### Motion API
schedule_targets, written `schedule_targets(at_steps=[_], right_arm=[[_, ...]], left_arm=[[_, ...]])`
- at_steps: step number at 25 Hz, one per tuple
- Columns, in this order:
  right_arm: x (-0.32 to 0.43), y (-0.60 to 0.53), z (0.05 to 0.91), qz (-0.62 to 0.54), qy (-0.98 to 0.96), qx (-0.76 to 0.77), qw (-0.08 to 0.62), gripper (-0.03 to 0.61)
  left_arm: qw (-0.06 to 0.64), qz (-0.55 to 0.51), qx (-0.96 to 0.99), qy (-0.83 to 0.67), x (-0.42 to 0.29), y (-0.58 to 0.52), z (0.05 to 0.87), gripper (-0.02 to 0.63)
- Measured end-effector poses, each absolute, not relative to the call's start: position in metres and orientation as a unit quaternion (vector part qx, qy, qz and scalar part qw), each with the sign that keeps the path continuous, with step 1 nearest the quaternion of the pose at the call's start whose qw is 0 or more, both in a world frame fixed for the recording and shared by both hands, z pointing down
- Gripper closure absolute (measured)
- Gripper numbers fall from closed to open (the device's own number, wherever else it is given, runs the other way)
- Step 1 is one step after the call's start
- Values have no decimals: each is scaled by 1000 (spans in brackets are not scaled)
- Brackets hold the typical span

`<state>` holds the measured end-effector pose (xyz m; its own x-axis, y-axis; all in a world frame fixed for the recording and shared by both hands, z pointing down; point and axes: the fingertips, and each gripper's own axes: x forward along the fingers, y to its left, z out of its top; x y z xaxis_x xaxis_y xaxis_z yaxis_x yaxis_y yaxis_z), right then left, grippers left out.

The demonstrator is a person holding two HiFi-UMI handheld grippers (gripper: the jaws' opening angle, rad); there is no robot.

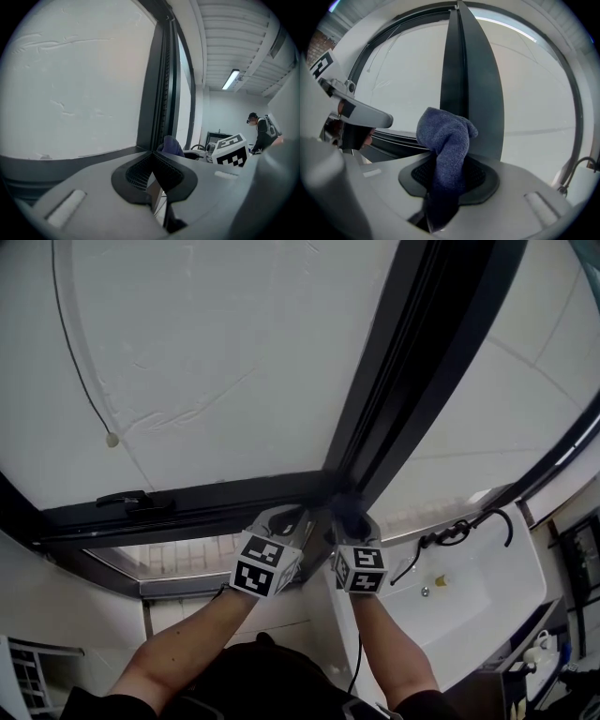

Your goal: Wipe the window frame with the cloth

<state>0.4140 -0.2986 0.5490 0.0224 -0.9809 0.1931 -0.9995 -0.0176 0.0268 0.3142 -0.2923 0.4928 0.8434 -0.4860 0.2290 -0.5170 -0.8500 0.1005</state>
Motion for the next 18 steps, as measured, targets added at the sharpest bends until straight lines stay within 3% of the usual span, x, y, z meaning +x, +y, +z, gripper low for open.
schedule_targets(at_steps=[18], right_arm=[[415, -255, 563, 113, -725, 674, 83, 456]], left_arm=[[92, 104, 953, -269, 312, -285, 507, 620]])
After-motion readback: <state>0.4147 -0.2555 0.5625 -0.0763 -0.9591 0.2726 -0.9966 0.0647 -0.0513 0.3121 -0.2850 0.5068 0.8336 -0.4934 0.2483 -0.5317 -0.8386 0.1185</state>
